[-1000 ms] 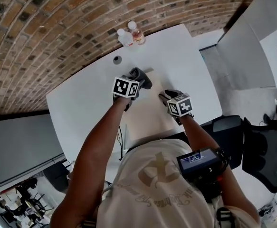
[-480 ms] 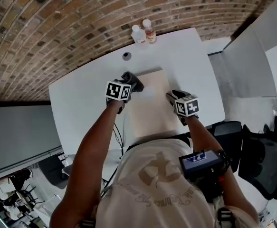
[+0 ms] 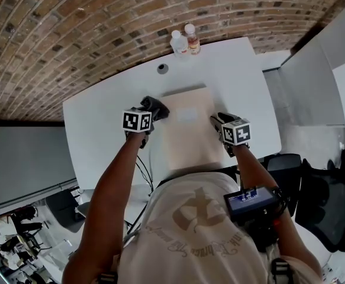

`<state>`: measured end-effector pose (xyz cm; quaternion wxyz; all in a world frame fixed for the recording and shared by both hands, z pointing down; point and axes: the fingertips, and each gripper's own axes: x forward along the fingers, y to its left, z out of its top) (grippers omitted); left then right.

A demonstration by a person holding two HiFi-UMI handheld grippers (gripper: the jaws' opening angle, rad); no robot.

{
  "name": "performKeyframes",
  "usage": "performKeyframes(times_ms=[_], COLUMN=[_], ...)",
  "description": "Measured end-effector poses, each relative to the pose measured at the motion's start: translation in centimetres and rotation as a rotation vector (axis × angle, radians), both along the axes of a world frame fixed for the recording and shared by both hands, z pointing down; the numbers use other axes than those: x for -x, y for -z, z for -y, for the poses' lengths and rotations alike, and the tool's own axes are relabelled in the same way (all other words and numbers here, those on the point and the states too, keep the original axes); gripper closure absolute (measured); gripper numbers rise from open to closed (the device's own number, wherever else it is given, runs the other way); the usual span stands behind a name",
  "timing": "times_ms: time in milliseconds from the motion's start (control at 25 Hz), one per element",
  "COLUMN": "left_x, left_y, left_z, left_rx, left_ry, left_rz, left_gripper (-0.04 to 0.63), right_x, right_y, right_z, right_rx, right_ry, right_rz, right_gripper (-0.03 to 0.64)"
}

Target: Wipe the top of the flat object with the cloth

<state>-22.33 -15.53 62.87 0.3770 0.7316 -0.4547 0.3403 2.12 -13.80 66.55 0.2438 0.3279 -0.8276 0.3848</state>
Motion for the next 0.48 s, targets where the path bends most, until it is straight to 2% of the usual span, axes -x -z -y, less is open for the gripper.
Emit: performKeyframes(times_ms=[240,360,480], left_x=[3.0,3.1,1.3], left_y=[-0.3,0.5,2.1], left_z=[-1.3,-1.4,-1.0], left_rx=[0.019,0.006,-0.026], left_ry=[0.114,0.163,0.156], left_rz=[0.015,-0.029,-0.108], left_gripper=[0.488,0.489,0.488], right_x=[0.0,-0.1,-0.3], right_y=[0.0,0.1,0.4], right_z=[0.1,0.1,0.0], right_rx=[0.008,0.026,0.042], right_ry=[-0.010,-0.031,-0.048], right_rz=[0.004,0.019,0.056], right_gripper=[0.442,0.442,0.442])
